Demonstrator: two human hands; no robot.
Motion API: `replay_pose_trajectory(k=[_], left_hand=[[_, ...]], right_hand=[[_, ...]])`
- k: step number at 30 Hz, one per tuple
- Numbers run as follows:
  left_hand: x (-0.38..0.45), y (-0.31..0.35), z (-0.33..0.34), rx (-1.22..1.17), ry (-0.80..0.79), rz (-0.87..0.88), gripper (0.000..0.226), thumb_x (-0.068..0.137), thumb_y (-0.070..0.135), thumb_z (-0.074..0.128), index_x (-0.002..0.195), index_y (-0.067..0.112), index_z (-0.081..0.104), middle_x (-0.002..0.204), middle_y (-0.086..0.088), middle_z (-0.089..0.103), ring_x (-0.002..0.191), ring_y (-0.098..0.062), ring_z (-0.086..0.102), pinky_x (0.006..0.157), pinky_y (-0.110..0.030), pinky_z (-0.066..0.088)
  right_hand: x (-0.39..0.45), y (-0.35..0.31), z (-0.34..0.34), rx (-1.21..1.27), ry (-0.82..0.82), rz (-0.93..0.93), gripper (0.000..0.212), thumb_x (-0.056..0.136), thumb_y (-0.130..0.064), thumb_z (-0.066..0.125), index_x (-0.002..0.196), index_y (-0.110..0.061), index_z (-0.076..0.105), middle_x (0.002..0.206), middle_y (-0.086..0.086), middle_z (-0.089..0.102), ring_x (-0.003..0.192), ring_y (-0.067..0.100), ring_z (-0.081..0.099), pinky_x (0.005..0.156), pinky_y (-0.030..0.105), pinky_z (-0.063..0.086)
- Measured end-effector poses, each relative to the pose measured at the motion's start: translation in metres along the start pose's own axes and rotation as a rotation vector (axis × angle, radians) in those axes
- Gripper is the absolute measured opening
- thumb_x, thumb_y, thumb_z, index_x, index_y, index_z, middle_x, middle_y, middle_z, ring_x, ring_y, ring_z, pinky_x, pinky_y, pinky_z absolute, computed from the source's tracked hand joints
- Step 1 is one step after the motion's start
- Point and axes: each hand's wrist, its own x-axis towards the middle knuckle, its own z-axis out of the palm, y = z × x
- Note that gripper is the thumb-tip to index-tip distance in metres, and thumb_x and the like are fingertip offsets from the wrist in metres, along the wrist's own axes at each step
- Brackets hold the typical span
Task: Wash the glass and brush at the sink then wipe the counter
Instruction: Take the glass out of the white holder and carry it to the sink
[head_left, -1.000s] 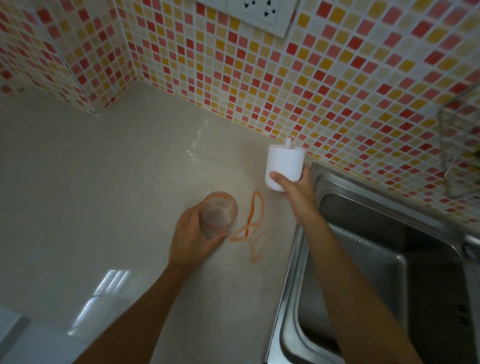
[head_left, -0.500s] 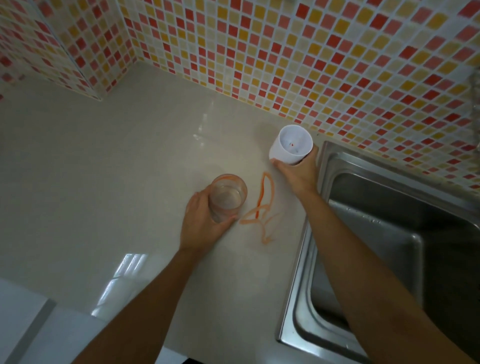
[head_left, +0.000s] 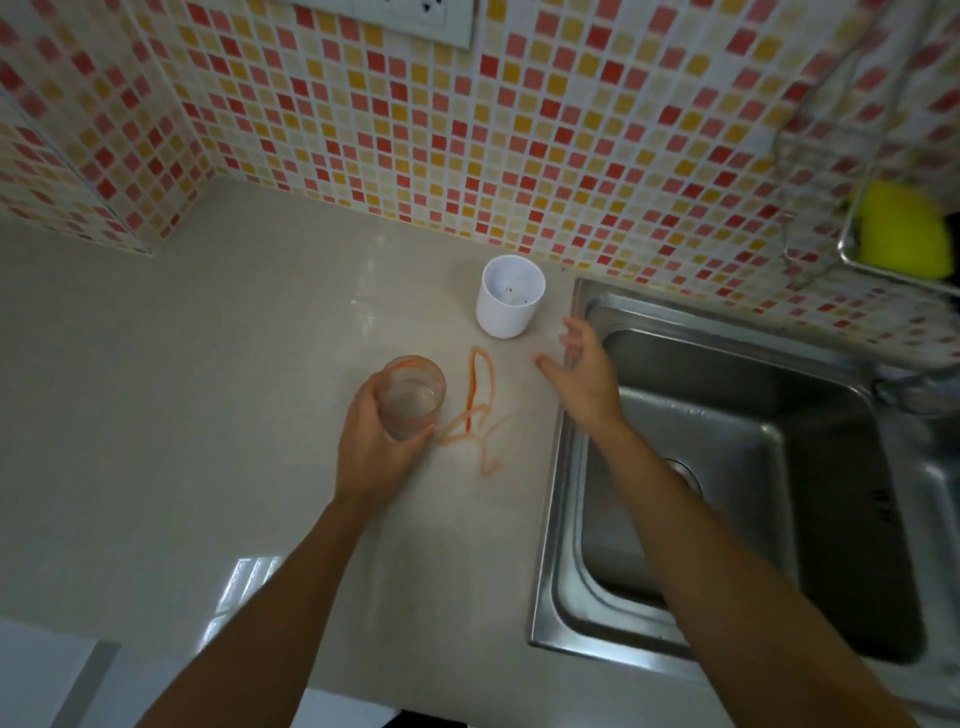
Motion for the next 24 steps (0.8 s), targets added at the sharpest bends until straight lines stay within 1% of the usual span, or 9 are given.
replay_pose_trajectory(k=[2,4,7,9,10,13,18,21,24], left_hand=[[-0.006,0.010,0.002,-0.010,-0.012,-0.005,0.083,0.053,0.063,0.079,0.122,0.033,0.044,0.120,0.013,0.054,0.107,-0.009,0.056,0.090,-0.023,0.043],[-0.013,0.023,0.006,-0.030,-0.012,0.013,0.083,0.053,0.059,0.084,0.120,0.034,0.042,0.120,0.011,0.054,0.108,-0.011,0.057,0.090,-0.025,0.045],[-0.028,0.061,0.023,-0.090,-0.039,0.120,0.071,0.059,0.034,0.089,0.112,0.049,0.044,0.113,0.026,0.056,0.103,0.005,0.056,0.093,-0.022,0.047],[-0.038,0.081,0.046,-0.147,-0.080,0.168,0.069,0.063,0.007,0.087,0.114,0.038,0.053,0.110,0.023,0.061,0.101,0.008,0.058,0.096,-0.028,0.049],[-0.044,0.089,0.059,-0.162,-0.094,0.169,0.069,0.064,0.005,0.086,0.120,0.027,0.052,0.114,0.017,0.061,0.103,0.005,0.058,0.095,-0.032,0.049],[-0.066,0.105,0.105,-0.090,-0.186,0.137,0.079,0.066,0.023,0.087,0.131,0.016,0.043,0.123,0.003,0.056,0.109,-0.011,0.055,0.095,-0.036,0.049],[-0.118,0.119,0.186,-0.051,-0.303,0.139,0.090,0.057,0.040,0.091,0.131,0.023,0.042,0.129,0.007,0.055,0.115,-0.010,0.056,0.098,-0.029,0.047],[-0.149,0.118,0.227,0.003,-0.328,0.109,0.094,0.055,0.043,0.090,0.132,0.023,0.040,0.129,0.003,0.056,0.116,-0.012,0.054,0.098,-0.030,0.047],[-0.173,0.119,0.261,0.066,-0.339,0.102,0.097,0.056,0.045,0.089,0.135,0.022,0.038,0.130,-0.003,0.055,0.120,-0.019,0.054,0.101,-0.035,0.046]], right_hand=[[-0.016,0.003,-0.020,-0.042,0.010,-0.054,0.057,0.080,-0.024,0.076,0.131,-0.020,0.049,0.123,0.002,0.059,0.111,0.012,0.054,0.092,0.028,0.047],[-0.031,0.006,-0.039,-0.074,0.041,-0.100,0.052,0.081,-0.025,0.075,0.127,-0.017,0.053,0.119,0.000,0.061,0.107,0.010,0.055,0.089,0.025,0.046],[-0.057,0.024,-0.070,-0.144,0.125,-0.143,0.045,0.087,-0.031,0.068,0.127,-0.016,0.056,0.121,0.003,0.064,0.111,0.015,0.058,0.096,0.032,0.047],[-0.080,0.047,-0.093,-0.229,0.189,-0.162,0.046,0.093,-0.033,0.058,0.133,-0.011,0.053,0.128,0.008,0.061,0.120,0.022,0.055,0.103,0.033,0.041],[-0.094,0.059,-0.105,-0.269,0.214,-0.156,0.048,0.096,-0.036,0.053,0.136,-0.010,0.049,0.133,0.009,0.057,0.125,0.023,0.051,0.106,0.033,0.039],[-0.132,0.107,-0.144,-0.410,0.242,-0.095,0.055,0.098,-0.043,0.037,0.141,-0.010,0.044,0.137,0.011,0.054,0.125,0.027,0.050,0.104,0.038,0.040],[-0.188,0.197,-0.209,-0.629,0.126,0.006,0.054,0.101,-0.039,0.030,0.147,-0.011,0.033,0.147,0.009,0.043,0.134,0.024,0.041,0.111,0.037,0.033],[-0.208,0.236,-0.233,-0.689,0.052,0.056,0.055,0.101,-0.040,0.032,0.147,-0.011,0.031,0.150,0.008,0.038,0.137,0.023,0.036,0.114,0.036,0.029],[-0.215,0.250,-0.243,-0.713,0.001,0.052,0.061,0.099,-0.047,0.024,0.149,-0.010,0.028,0.153,0.008,0.033,0.141,0.023,0.030,0.117,0.036,0.022]])
